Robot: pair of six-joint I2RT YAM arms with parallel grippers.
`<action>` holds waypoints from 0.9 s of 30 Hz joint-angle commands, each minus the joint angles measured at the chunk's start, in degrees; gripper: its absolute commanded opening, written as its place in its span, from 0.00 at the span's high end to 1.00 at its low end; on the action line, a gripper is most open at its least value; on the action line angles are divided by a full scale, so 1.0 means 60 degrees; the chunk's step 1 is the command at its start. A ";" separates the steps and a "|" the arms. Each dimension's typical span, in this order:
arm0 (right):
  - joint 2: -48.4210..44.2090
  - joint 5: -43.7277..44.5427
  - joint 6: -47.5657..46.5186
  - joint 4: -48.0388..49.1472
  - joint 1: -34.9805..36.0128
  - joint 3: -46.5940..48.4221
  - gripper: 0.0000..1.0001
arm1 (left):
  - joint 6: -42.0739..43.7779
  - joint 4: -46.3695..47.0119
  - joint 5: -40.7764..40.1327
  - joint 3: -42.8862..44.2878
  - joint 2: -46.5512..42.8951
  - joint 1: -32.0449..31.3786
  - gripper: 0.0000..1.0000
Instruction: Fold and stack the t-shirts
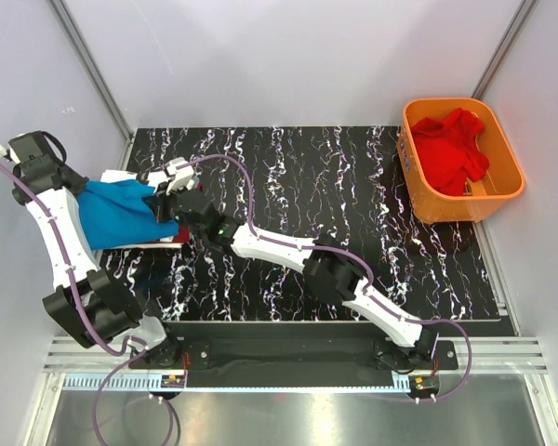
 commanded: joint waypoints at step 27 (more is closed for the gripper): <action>-0.1784 0.0874 -0.1777 0.1374 0.0795 -0.1095 1.00 | 0.0275 -0.0207 -0.0069 0.0043 -0.1327 0.0169 1.00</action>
